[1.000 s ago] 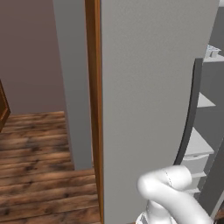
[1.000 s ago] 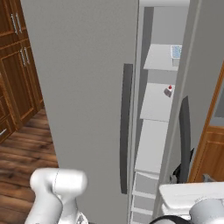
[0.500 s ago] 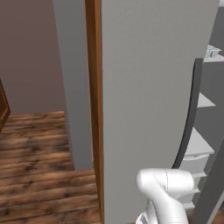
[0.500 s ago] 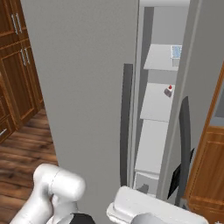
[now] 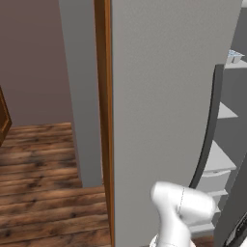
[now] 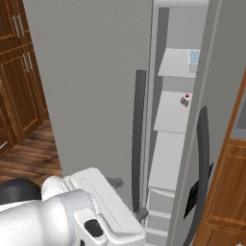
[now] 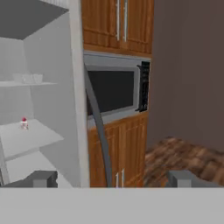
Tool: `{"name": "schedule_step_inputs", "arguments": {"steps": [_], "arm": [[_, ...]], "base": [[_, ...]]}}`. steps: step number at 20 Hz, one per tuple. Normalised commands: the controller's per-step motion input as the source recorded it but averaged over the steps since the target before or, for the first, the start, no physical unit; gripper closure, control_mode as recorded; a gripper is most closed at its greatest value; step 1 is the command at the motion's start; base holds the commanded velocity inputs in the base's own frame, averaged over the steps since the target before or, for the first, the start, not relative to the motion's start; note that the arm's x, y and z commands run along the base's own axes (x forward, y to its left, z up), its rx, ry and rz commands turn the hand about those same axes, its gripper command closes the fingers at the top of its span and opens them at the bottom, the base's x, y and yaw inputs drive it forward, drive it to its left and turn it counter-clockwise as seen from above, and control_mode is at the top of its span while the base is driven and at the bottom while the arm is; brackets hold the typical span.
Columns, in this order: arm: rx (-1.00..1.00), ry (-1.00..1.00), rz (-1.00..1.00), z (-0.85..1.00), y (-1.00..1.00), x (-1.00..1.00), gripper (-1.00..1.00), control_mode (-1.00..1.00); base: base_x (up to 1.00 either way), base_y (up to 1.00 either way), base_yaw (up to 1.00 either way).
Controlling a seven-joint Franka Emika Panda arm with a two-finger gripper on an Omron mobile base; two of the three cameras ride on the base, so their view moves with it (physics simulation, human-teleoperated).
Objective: Open the freezer door, pick up the ice cube tray from the freezer, and place it on the dining counter.
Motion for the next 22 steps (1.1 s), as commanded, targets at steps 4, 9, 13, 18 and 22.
{"name": "schedule_step_inputs", "arguments": {"steps": [4,9,13,18,22], "arm": [[-0.1,0.0,-0.41,0.32,0.62,0.56,-1.0,-1.0],[-0.04,-0.01,-0.39,0.06,0.12,0.83,-1.0,-1.0],[0.0,-0.04,-0.29,0.0,-0.03,0.89,-1.0,-1.0],[0.0,-0.05,-0.15,-0.02,-0.17,0.98,-1.0,-1.0],[0.0,-0.05,-0.06,-0.13,-0.42,0.73,-1.0,-1.0]], "base": [[0.0,0.0,0.0],[0.0,0.0,0.0],[0.0,0.0,0.0],[0.0,0.0,0.0],[0.0,0.0,0.0]]}}
